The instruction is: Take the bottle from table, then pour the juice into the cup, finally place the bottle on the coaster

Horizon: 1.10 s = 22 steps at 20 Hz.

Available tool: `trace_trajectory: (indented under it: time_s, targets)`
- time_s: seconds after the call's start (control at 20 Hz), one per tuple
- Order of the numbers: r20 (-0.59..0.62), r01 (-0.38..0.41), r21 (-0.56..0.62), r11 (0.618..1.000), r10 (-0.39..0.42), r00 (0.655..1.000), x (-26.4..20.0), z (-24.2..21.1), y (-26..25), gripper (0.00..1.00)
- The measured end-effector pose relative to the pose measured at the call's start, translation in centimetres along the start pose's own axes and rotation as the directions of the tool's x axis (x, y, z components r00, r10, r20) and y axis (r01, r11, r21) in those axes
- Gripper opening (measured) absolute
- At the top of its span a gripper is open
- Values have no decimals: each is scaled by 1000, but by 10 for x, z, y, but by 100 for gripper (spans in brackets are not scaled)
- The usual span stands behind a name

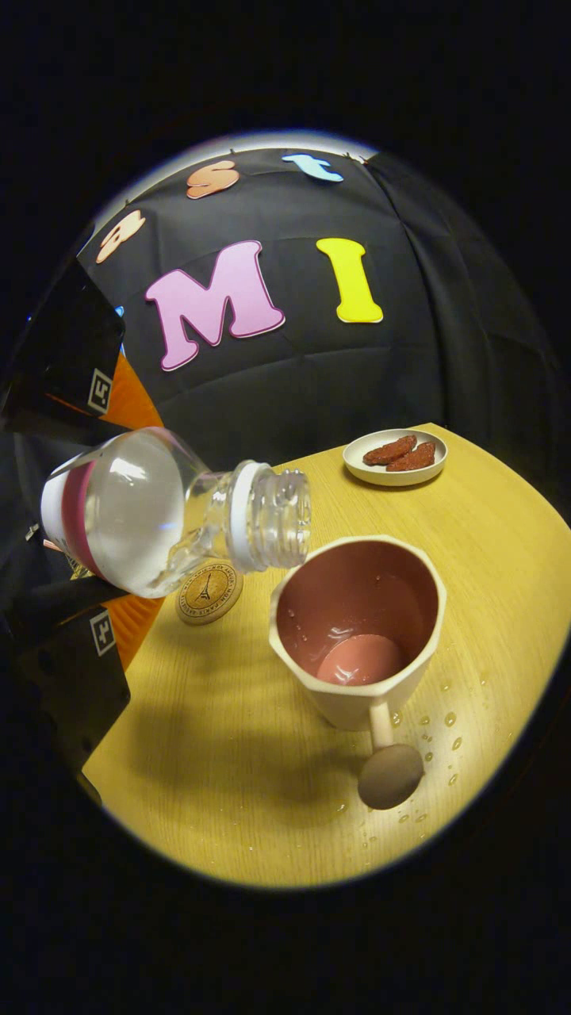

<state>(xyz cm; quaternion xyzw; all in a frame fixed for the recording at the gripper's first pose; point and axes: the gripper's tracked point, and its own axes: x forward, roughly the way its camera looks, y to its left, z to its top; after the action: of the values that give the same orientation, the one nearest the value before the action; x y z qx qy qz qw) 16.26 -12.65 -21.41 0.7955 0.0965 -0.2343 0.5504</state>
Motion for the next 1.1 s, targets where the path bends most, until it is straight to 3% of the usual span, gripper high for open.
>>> trace_trajectory:
  time_s: [0.65, 1.1]
  targets:
    - [-61, 50, 213, 976, -37, 997, 4, 5, 3, 74]
    - [-69, 48, 359, 932, -25, 997, 3, 12, 16, 74]
